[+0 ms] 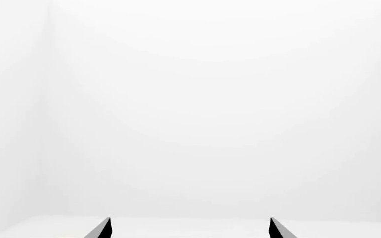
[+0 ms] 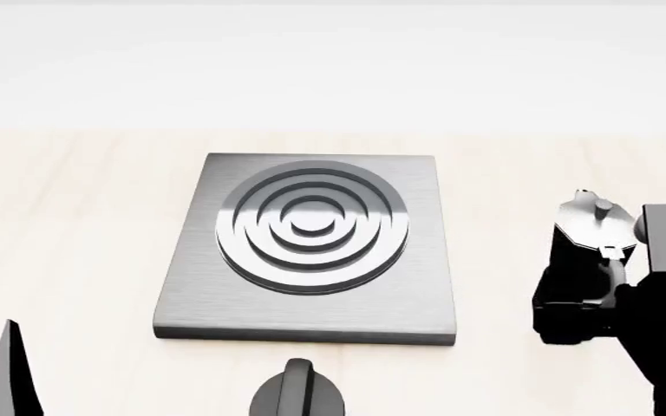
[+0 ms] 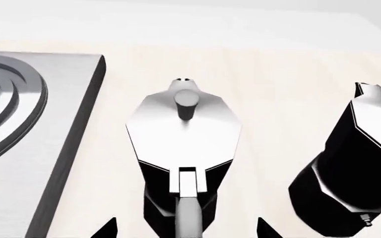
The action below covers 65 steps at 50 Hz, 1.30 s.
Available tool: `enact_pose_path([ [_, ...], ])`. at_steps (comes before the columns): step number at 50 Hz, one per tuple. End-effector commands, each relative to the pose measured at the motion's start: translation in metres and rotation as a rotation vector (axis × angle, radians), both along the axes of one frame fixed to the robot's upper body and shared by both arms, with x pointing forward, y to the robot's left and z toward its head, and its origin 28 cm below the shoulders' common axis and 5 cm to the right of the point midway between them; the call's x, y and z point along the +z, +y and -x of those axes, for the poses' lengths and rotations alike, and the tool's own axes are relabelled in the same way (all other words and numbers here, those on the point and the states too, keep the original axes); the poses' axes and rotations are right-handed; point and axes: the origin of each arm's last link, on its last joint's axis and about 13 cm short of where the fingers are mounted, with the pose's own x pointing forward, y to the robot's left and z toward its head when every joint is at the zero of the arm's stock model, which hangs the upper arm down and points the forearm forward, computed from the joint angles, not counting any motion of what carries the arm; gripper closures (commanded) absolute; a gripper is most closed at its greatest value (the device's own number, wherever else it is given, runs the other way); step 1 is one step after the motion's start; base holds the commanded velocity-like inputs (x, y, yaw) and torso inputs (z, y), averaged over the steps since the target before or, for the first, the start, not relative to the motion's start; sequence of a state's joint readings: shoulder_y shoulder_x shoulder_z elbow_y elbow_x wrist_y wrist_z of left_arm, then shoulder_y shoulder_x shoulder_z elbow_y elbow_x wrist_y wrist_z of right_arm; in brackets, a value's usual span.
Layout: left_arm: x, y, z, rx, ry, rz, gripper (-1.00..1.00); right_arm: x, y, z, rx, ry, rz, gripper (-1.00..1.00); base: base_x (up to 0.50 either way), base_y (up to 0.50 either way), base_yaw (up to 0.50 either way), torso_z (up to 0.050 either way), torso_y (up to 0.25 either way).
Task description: Put both moka pots on the stove.
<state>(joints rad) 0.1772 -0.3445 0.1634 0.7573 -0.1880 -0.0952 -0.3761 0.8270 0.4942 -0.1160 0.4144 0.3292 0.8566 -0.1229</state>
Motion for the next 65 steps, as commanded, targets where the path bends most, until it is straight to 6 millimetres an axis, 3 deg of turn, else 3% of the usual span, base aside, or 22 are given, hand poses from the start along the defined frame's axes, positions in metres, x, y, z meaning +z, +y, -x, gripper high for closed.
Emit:
enact_pose_path([
  [1, 0.000, 0.000, 0.000, -0.001, 0.000, -0.001, -1.00, -0.006, 0.000, -0.002, -0.007, 0.011, -0.002, -1.00, 0.00, 0.00, 0.00, 0.000, 0.000],
  [26, -0.001, 0.000, 0.000, 0.000, 0.001, 0.000, -1.00, -0.016, -0.001, -0.004, -0.014, 0.029, -0.008, -1.00, 0.00, 0.00, 0.00, 0.000, 0.000],
  [27, -0.001, 0.000, 0.000, 0.000, 0.001, 0.000, -1.00, -0.016, -0.001, -0.004, -0.010, 0.028, -0.012, 1.00, 0.00, 0.00, 0.00, 0.000, 0.000],
  [44, -0.001, 0.000, -0.001, 0.000, 0.003, -0.003, -1.00, -0.014, -0.001, -0.003, -0.024, 0.010, -0.044, 1.00, 0.00, 0.00, 0.00, 0.000, 0.000],
  [51, -0.002, -0.001, -0.001, -0.001, 0.004, -0.003, -1.00, -0.004, 0.001, -0.004, -0.020, -0.053, 0.003, 1.00, 0.00, 0.00, 0.00, 0.000, 0.000],
  [65, -0.003, -0.001, -0.001, -0.003, 0.006, -0.005, -1.00, 0.036, 0.016, -0.001, 0.032, -0.272, 0.086, 1.00, 0.00, 0.00, 0.00, 0.000, 0.001],
])
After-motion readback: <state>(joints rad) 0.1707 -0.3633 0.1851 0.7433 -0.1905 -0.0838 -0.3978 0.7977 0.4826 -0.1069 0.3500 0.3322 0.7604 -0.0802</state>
